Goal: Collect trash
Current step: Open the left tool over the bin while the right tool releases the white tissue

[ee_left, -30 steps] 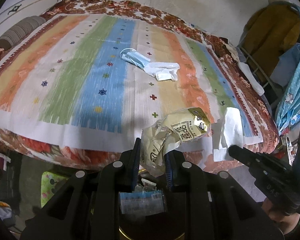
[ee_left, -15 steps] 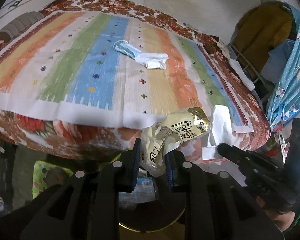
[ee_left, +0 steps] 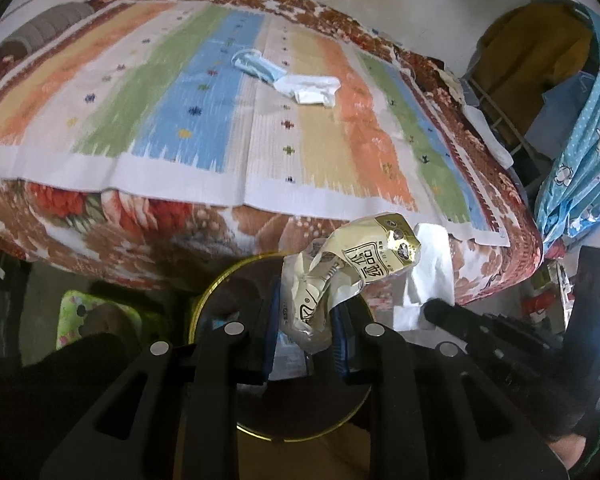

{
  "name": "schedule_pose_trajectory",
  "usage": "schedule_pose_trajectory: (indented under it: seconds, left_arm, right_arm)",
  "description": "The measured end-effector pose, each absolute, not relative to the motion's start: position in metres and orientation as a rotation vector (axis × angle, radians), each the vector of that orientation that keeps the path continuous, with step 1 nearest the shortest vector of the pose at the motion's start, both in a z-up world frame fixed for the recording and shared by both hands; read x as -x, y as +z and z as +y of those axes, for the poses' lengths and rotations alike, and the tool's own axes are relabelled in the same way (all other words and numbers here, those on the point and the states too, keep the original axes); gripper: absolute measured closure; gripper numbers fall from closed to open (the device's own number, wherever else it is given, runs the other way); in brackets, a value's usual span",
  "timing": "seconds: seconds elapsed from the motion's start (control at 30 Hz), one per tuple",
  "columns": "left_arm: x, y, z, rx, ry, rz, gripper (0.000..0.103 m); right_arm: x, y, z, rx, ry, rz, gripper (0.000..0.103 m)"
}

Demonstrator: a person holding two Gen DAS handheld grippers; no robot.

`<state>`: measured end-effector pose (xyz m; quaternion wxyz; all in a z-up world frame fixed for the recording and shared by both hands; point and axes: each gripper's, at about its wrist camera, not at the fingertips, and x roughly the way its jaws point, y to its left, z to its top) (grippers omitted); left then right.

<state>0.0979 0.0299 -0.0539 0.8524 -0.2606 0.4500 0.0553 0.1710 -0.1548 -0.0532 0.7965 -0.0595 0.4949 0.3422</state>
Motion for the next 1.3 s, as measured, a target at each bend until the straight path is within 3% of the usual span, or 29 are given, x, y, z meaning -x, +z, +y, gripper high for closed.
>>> schedule_pose_trajectory:
  seconds: [0.3, 0.57, 1.07, 1.13, 1.2, 1.27, 1.3]
  left_arm:
    - [-0.096, -0.073, 0.027, 0.577, 0.166, 1.003, 0.081]
    - [-0.101, -0.114, 0.019, 0.605, 0.210, 1.165, 0.081]
    - [-0.104, -0.139, 0.025, 0.685, 0.229, 1.251, 0.080]
    - [-0.105, -0.139, 0.026, 0.695, 0.226, 1.248, 0.078]
    - [-0.105, -0.139, 0.029, 0.728, 0.215, 1.240, 0.065]
    - [-0.104, -0.137, 0.032, 0.762, 0.202, 1.214, 0.056]
    - [-0.104, -0.135, 0.033, 0.765, 0.203, 1.205, 0.054]
  right_arm:
    - [-0.163, -0.078, -0.147, 0.210, 0.699, 1.136, 0.099]
    - [-0.167, -0.102, -0.142, 0.222, 0.673, 1.228, 0.099]
    - [-0.175, -0.122, -0.139, 0.201, 0.646, 1.319, 0.097]
    - [-0.175, -0.123, -0.138, 0.207, 0.649, 1.322, 0.097]
    - [-0.175, -0.123, -0.138, 0.203, 0.647, 1.326, 0.096]
    - [-0.177, -0.123, -0.140, 0.192, 0.641, 1.329, 0.078]
    - [-0.177, -0.123, -0.140, 0.189, 0.639, 1.330, 0.074]
